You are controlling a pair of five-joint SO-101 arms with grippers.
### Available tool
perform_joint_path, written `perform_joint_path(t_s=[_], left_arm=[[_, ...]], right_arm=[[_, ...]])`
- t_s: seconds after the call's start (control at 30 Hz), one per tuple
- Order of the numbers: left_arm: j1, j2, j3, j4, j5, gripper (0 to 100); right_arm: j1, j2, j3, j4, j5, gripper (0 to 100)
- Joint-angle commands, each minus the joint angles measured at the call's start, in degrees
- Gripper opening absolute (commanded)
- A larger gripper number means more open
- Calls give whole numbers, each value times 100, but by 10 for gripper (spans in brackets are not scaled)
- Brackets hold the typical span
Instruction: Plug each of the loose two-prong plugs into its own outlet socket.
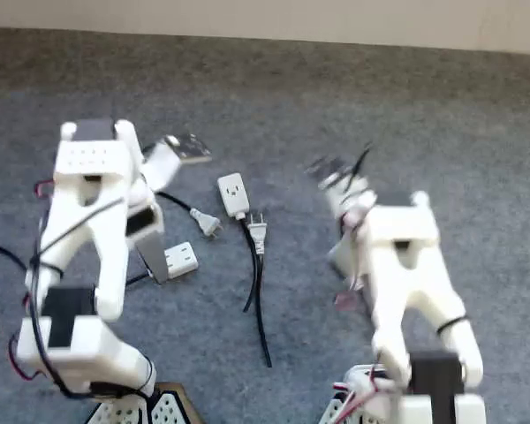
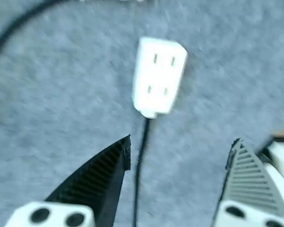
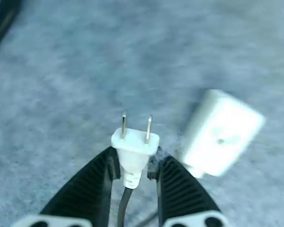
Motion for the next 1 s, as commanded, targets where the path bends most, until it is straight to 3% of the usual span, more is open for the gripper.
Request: perform_joint_path(t_s=[0.0, 0.27, 0.73, 0.83, 0.97], left_arm=[[145, -760, 734, -1301, 132, 329], [110, -602, 1332, -2057, 158, 355], [330, 804, 1332, -2523, 35, 350], [497, 857, 1323, -2523, 123, 280], [875, 857, 1341, -2479, 229, 116]], right_arm=[[-435, -716, 901, -558, -360, 5], [-769, -760, 1297, -927, -1064, 5], [-866, -813, 1727, -1174, -1073, 5], [-857, -796, 1754, -1305, -1073, 5], [-743, -760, 1754, -1367, -1073, 5]])
